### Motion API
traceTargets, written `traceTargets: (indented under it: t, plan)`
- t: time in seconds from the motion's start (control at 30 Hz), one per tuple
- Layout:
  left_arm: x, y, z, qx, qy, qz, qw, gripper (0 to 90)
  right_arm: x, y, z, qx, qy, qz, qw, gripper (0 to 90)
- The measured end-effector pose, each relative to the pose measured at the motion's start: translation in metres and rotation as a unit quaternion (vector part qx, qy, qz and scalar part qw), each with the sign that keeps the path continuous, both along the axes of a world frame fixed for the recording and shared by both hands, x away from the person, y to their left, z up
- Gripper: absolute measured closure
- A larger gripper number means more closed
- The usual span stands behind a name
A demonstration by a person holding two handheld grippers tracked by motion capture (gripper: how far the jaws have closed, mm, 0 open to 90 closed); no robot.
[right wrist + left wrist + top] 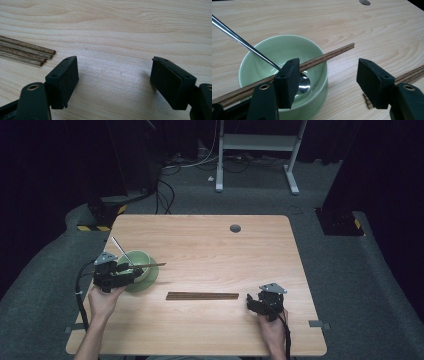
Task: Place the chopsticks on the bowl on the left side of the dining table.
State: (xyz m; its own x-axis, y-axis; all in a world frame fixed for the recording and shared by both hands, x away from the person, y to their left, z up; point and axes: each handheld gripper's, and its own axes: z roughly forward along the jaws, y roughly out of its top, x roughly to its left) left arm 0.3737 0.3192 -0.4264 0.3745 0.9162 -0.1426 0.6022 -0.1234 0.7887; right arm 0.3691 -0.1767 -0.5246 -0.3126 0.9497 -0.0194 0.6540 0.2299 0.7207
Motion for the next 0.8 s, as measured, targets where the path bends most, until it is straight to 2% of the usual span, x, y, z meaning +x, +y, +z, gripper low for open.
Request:
traceTargets:
  t: [0.63, 0.8]
  plan:
    - [-0.029, -0.003, -0.006, -0.016, -0.021, 0.007, 0.9996, 35.4, 0.0, 0.0, 0.0, 0.0, 0.0, 0.0, 1.0, 22.0]
    - [-0.035, -0.008, -0.01, -0.008, -0.025, 0.006, 0.9996, 35.4, 0.0, 0.0, 0.0, 0.0, 0.0, 0.0, 1.0, 22.0]
